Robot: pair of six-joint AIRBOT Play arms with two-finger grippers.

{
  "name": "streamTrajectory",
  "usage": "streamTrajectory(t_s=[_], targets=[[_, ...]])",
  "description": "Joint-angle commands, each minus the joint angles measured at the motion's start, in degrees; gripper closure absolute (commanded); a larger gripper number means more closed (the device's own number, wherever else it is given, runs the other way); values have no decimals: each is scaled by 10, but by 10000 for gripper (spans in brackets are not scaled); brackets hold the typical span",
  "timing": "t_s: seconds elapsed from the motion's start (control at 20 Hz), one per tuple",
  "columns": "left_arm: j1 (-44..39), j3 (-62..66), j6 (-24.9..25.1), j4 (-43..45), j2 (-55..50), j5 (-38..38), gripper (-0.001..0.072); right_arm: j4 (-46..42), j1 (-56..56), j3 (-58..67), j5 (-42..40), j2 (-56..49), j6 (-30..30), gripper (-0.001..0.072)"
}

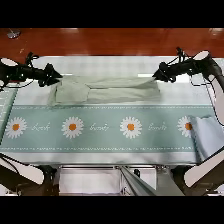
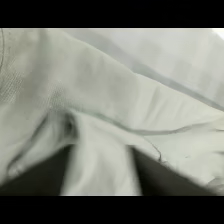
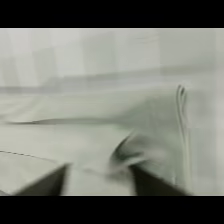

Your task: Fold the shirts.

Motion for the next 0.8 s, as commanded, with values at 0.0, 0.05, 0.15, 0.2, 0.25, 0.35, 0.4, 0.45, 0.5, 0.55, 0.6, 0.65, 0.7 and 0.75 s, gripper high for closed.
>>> streamTrajectory(t_s=[0.0, 0.05, 0.15, 0.2, 0.25, 0.35, 0.4, 0.45, 0.5, 0.55, 0.6, 0.65, 0.7, 0.75], targets=[[21, 38, -3, 31, -16, -78, 3, 10, -16, 22, 25, -11, -3, 85], [40, 59, -23, 78, -14, -128, 3, 9, -32, 32, 53, -7, -8, 85], [75, 66, -48, 197, 13, -185, 4, -21, -67, 36, 103, 5, -11, 85], [88, 51, -48, 249, 40, -184, 4, -53, -79, 35, 123, 7, -5, 85], [97, 24, -48, 273, 69, -158, 4, -83, -86, 27, 132, 6, 13, 85], [103, -63, -47, 256, 144, -60, 4, -111, -82, -3, 126, 5, 28, 85], [97, -113, -42, 233, 184, -7, 4, -106, -77, -13, 121, 0, 27, 85], [86, -166, -29, 208, 227, 42, 4, -101, -69, -15, 120, -9, 27, 85], [72, -211, -16, 190, 264, 78, 4, -90, -63, -15, 118, -17, 27, 85], [53, -251, -8, 178, 300, 110, 5, -73, -55, -15, 111, -24, 27, 85], [32, -282, -5, 172, 330, 129, 5, -54, -48, -15, 103, -30, 27, 85], [11, -301, -5, 170, 351, 137, 4, -40, -40, -15, 96, -35, 28, 85], [-12, -310, -5, 163, 364, 135, 4, -27, -32, -15, 88, -39, 28, 85], [-35, -311, -5, 154, 368, 127, 5, -17, -23, -14, 83, -43, 28, 86]])
